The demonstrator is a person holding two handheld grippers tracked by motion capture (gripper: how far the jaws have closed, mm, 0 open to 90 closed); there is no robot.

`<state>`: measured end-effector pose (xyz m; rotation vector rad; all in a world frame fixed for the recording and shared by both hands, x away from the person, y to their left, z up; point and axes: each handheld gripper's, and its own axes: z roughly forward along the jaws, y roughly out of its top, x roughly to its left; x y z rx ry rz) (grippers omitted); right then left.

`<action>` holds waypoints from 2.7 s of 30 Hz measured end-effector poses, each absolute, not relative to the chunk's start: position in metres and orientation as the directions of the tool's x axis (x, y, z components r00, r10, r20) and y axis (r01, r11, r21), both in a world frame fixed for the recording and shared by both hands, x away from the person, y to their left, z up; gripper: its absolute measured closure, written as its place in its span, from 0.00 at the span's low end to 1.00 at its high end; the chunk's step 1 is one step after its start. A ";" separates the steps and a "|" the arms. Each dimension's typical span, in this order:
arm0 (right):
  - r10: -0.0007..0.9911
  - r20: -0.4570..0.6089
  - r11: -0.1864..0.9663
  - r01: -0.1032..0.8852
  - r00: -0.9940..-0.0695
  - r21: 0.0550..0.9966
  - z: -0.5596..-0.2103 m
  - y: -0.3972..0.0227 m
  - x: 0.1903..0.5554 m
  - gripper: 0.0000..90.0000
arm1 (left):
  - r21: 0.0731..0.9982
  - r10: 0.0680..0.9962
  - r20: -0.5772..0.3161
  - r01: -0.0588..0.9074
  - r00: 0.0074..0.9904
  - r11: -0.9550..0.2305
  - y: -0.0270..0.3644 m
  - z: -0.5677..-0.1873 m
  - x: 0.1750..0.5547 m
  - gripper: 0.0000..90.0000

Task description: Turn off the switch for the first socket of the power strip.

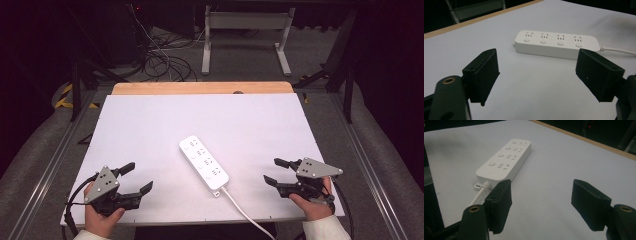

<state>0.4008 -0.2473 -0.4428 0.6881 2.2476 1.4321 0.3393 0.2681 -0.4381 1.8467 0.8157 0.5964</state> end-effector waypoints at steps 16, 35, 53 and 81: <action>0.588 -0.072 0.371 0.190 -0.806 0.909 -0.440 -0.245 0.401 0.37 | 0.917 0.764 0.073 0.259 0.641 -0.304 0.267 -0.437 0.337 0.22; 0.498 -0.045 0.414 0.192 -0.866 0.890 -0.414 -0.218 0.413 0.66 | 0.913 0.773 0.085 0.262 0.628 -0.313 0.266 -0.437 0.337 0.22; 0.410 -0.052 0.456 0.154 -0.911 0.877 -0.403 -0.171 0.424 0.69 | 0.912 0.774 0.085 0.263 0.627 -0.313 0.266 -0.437 0.336 0.23; 0.313 -0.031 0.493 0.134 -0.949 0.860 -0.401 -0.106 0.441 0.70 | 0.912 0.783 0.089 0.267 0.615 -0.313 0.267 -0.438 0.337 0.23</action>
